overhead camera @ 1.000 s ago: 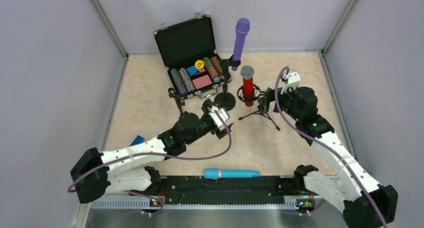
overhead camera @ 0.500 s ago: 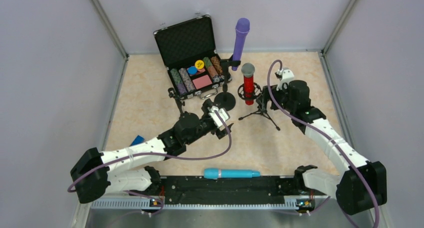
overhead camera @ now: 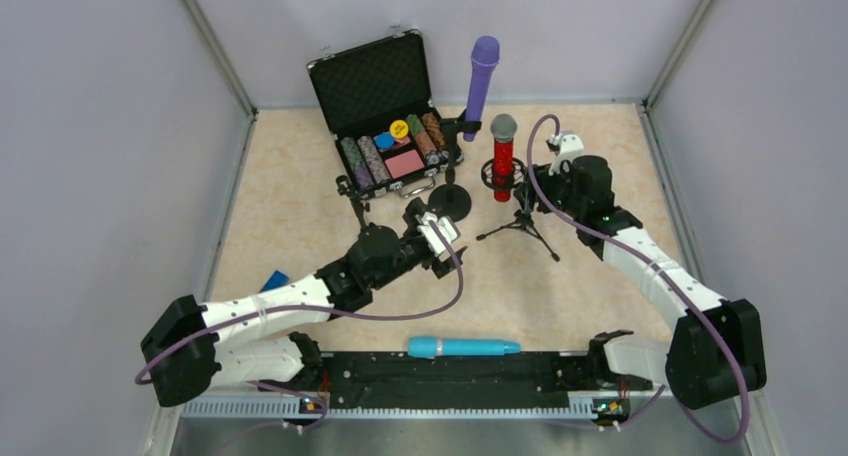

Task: Attach the microphones to the stand

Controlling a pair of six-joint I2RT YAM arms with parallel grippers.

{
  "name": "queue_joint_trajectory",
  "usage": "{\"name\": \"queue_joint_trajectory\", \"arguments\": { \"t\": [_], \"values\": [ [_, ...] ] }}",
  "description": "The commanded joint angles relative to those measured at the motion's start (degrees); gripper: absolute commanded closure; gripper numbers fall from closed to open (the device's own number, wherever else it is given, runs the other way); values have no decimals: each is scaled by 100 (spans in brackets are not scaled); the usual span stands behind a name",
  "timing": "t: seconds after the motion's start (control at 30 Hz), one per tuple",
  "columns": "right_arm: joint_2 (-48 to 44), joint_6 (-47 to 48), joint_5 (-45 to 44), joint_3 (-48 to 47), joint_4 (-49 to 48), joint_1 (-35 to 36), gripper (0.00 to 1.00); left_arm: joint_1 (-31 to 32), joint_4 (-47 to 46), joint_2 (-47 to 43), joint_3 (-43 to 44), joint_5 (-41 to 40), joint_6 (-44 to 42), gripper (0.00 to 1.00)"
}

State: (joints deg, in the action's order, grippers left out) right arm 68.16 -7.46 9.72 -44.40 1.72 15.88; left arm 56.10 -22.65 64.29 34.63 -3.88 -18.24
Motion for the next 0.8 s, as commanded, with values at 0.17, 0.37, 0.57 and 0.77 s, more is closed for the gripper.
{"name": "queue_joint_trajectory", "arguments": {
  "t": [0.17, 0.37, 0.57, 0.77],
  "values": [
    [-199, 41, 13, -30, -913, -23, 41, 33, -179, -18, 229, 18, -92, 1],
    [-413, 43, 57, 144, -1268, -24, 69, 28, -171, -13, 233, 19, -92, 1],
    [-582, 42, -28, 163, -1266, -25, 85, 32, -165, -4, 242, 28, -92, 1],
    [-1034, -35, -223, 129, -1336, -23, 87, 33, -152, 2, 247, 36, -92, 1]
  ]
}}
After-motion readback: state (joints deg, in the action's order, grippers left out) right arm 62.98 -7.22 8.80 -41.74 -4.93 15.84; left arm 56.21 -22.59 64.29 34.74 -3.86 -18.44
